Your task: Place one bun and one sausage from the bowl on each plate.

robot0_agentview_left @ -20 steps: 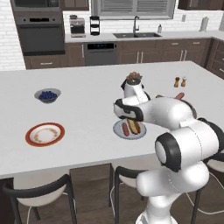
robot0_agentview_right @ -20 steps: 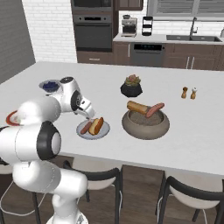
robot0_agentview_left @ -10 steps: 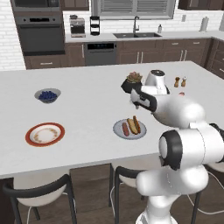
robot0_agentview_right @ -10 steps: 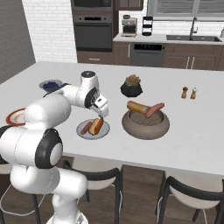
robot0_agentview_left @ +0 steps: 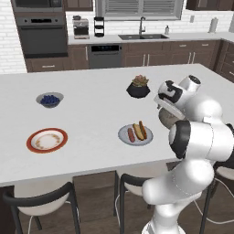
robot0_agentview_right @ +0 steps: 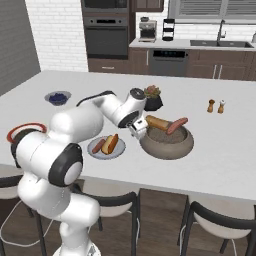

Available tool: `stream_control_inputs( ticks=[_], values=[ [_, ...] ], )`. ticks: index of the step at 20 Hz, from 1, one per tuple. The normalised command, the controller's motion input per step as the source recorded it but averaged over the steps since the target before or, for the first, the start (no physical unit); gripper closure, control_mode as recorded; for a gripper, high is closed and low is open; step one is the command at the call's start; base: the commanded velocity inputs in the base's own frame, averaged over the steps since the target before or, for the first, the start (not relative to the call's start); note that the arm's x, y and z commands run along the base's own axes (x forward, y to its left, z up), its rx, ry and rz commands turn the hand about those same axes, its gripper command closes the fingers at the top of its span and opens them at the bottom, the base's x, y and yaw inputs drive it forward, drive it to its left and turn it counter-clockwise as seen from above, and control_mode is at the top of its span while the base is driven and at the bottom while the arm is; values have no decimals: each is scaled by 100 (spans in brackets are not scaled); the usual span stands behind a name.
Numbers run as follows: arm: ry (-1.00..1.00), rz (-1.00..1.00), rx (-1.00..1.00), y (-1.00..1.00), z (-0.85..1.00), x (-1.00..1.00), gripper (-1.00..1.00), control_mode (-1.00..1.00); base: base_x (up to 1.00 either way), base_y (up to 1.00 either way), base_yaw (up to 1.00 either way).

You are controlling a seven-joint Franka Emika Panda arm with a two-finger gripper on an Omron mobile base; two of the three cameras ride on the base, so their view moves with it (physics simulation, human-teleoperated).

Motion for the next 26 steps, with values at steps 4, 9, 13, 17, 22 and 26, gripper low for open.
stream_control_inputs(
  ticks=[4, 9, 13, 17, 22, 26],
  values=[
    [-4, -6, 25, -71, 3, 33, -100, -100, 0, 0, 0],
    [-4, -18, 17, -30, 7, 41, -100, -100, 0, 0, 0],
    [-2, -32, 11, -5, 2, 38, -100, -100, 0, 0, 0],
    [0, -37, 16, -2, 0, 29, -100, -100, 0, 0, 0],
    [0, -32, 14, -15, -10, 19, -100, -100, 0, 0, 0],
    [0, -17, 1, -24, -22, 18, -100, -100, 0, 0, 0]
  ],
)
